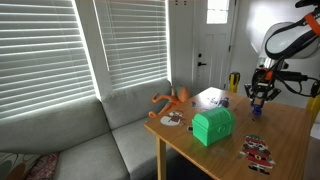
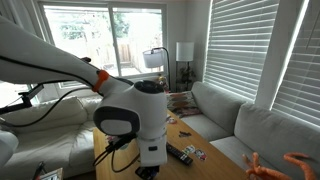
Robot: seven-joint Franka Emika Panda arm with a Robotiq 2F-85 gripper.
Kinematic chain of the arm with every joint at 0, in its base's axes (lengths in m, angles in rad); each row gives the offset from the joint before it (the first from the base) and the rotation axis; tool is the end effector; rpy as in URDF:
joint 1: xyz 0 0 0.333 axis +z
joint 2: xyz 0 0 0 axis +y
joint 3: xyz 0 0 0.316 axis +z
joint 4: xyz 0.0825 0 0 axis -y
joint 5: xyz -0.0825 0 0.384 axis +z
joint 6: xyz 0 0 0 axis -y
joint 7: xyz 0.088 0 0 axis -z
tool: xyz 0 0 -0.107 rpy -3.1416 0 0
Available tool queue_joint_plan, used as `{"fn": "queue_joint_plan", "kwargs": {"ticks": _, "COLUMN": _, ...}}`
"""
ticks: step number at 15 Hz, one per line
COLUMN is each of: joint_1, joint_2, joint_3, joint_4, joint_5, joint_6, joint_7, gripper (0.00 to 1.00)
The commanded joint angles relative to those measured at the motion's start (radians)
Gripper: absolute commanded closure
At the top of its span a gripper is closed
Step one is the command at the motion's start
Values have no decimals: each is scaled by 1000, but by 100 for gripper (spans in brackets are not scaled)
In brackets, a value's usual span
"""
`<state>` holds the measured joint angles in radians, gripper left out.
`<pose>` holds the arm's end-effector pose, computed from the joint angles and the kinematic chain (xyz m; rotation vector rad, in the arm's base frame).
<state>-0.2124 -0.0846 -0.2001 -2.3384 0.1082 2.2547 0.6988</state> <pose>0.4534 -0.1955 0.3689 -2.5286 1.6913 0.0239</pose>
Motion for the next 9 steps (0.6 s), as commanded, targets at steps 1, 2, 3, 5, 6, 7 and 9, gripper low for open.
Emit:
{"fn": "queue_joint_plan", "kwargs": {"ticks": 1, "joint_1": -12, "joint_2": 49, "joint_3": -10, "joint_4": 51, "joint_5": 39, "joint_6": -83, "joint_7": -12, "gripper": 89}}
{"fn": "queue_joint_plan", "kwargs": {"ticks": 2, "joint_1": -14, "joint_2": 58, "joint_3": -13, "joint_4": 60, "joint_5": 41, "joint_6": -91, "joint_7": -14, "gripper": 89}}
{"fn": "queue_joint_plan", "kwargs": {"ticks": 3, "joint_1": -15, "joint_2": 58, "joint_3": -16, "joint_4": 62, "joint_5": 47, "joint_6": -96, "joint_7": -18, "gripper": 52}}
{"fn": "queue_joint_plan", "kwargs": {"ticks": 5, "joint_1": -19, "joint_2": 58, "joint_3": -24, "joint_4": 67, "joint_5": 53, "joint_6": -87, "joint_7": -32, "gripper": 31}}
{"fn": "queue_joint_plan", "kwargs": {"ticks": 6, "joint_1": -21, "joint_2": 54, "joint_3": -28, "joint_4": 66, "joint_5": 55, "joint_6": -73, "joint_7": -47, "gripper": 25}}
{"fn": "queue_joint_plan", "kwargs": {"ticks": 7, "joint_1": -22, "joint_2": 45, "joint_3": -30, "joint_4": 60, "joint_5": 26, "joint_6": -55, "joint_7": -54, "gripper": 17}}
{"fn": "queue_joint_plan", "kwargs": {"ticks": 9, "joint_1": -15, "joint_2": 49, "joint_3": -24, "joint_4": 52, "joint_5": 19, "joint_6": -61, "joint_7": -17, "gripper": 30}}
